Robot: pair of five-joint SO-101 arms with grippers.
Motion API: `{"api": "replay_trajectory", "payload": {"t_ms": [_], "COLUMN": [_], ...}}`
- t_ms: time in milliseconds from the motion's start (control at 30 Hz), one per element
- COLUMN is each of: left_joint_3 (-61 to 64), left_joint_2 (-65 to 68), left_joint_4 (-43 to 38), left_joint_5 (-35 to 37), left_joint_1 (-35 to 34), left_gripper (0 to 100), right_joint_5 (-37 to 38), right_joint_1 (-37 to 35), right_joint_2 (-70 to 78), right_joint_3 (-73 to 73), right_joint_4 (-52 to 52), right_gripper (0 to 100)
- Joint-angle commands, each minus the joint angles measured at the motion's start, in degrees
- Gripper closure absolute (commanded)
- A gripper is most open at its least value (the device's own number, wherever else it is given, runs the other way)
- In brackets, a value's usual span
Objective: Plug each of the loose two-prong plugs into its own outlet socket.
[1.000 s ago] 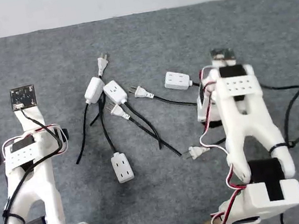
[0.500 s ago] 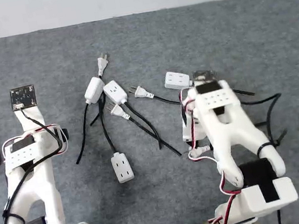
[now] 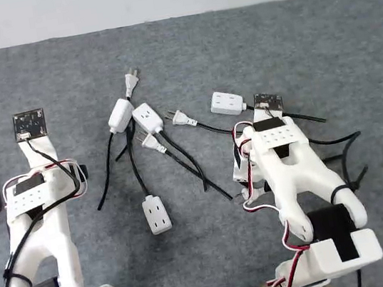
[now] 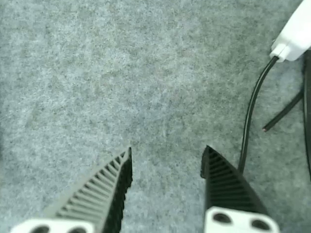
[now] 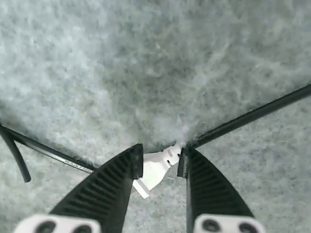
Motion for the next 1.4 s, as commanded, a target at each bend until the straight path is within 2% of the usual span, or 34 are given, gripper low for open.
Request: {"api": "replay_trajectory", "payload": {"t_ms": [0,400,667,833,1000,1167,1367], "left_joint_3": [-3.0,-3.1,-3.1,-3.1,-3.1,-3.1,-3.1], "left_joint_2": [-0.3,-0.3,-0.3,-0.3,-0.3,-0.3,-0.3], "left_joint_4": [0.4,0.4,0.4,0.4,0.4,0.4,0.4], "left_joint_5": [-0.5,-0.6,-0.6,-0.6,-0.6,-0.6,-0.6], "left_joint_1": [0.6,0.6,0.6,0.6,0.6,0.6,0.6], "left_gripper": [78,78,78,78,78,78,78], "right_joint_5": [-0.5,-0.6,-0.5,-0.5,-4.0,-4.2,-3.9], "right_joint_1": [0.3,0.1,-1.0,-0.6,1.9,2.9,5.8], "right_joint_2": [2.2,12.0,12.3,9.7,3.7,-1.5,1.4], "right_joint_3": [-0.4,-9.2,-9.4,-8.9,-3.6,1.2,1.1], "right_joint_4": [-0.7,6.7,6.7,5.4,2.3,-0.8,-0.9], "right_gripper": [87.2,87.2,87.1,87.2,87.5,87.2,87.2]}}
